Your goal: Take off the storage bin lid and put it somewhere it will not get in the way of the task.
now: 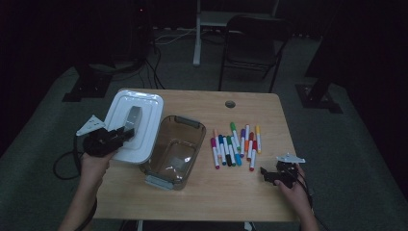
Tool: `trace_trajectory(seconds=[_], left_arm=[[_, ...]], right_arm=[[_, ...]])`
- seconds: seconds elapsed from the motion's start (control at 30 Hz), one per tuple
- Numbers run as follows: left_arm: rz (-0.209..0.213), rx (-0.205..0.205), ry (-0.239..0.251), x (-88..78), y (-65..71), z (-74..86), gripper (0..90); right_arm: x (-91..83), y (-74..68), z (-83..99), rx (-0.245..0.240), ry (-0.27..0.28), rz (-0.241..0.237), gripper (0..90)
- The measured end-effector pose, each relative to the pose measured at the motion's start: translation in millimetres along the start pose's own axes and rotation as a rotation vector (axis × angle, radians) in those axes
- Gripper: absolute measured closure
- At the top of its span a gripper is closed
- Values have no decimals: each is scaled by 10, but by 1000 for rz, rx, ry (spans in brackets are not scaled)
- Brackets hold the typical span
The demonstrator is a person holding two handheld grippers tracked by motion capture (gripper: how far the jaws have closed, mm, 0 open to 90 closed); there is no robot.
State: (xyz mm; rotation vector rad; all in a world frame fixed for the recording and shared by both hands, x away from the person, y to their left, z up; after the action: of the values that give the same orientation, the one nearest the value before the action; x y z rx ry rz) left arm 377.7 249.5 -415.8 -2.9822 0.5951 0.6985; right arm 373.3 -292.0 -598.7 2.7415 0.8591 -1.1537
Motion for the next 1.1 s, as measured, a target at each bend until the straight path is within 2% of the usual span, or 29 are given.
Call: trace_trajectory(seconds=[0.03, 0.07, 0.1, 0.13, 0.17, 0.27, 0.33, 0.43, 0.67, 0.73, 0.87, 0.9, 1.0, 1.1], left_arm=[[-21, -17, 9, -16, -81, 0, 711], [-21, -17, 9, -16, -81, 0, 711], [-41, -31, 15, -33, -161, 9, 711], [-41, -31, 15, -33, -161, 9, 711], [-61, -41, 22, -41, -234, 28, 712], [-78, -53, 22, -37, -301, 60, 712], [-105, -70, 17, -3, -391, 135, 712], [-123, -86, 14, 37, -458, 211, 712], [-136, -118, 5, 127, -567, 389, 712], [-140, -144, 3, 175, -606, 499, 712], [-143, -159, -1, 230, -623, 605, 712], [-144, -167, -20, 290, -631, 700, 712], [-140, -162, -33, 348, -628, 775, 712], [-139, -190, -61, 471, -639, 940, 712]], right_arm=[[0, 0, 0, 0, 0, 0, 121], [0, 0, 0, 0, 0, 0, 121], [0, 0, 0, 0, 0, 0, 121], [0, 0, 0, 0, 0, 0, 121], [0, 0, 0, 0, 0, 0, 121], [0, 0, 0, 0, 0, 0, 121], [0, 0, 0, 0, 0, 0, 121], [0, 0, 0, 0, 0, 0, 121], [0, 0, 0, 0, 0, 0, 121], [0, 0, 0, 0, 0, 0, 121], [0, 0, 0, -1, 0, 0, 121], [0, 0, 0, 0, 0, 0, 121], [0, 0, 0, 0, 0, 0, 121], [0, -1, 0, 0, 0, 0, 121]])
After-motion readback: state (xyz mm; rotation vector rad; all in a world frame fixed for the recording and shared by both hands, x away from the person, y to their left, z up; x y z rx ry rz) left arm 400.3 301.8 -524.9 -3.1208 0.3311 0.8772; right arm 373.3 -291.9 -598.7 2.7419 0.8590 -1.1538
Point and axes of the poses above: each handheld gripper's, and its own axes: x roughly forward along the jaws, z roughly out of its underside, y roughly to its right, the point moved 7 cm from there along x, roughly forward along the jaws, and after that the axes turned 13 degrees about -z, right-handed, at the moved point
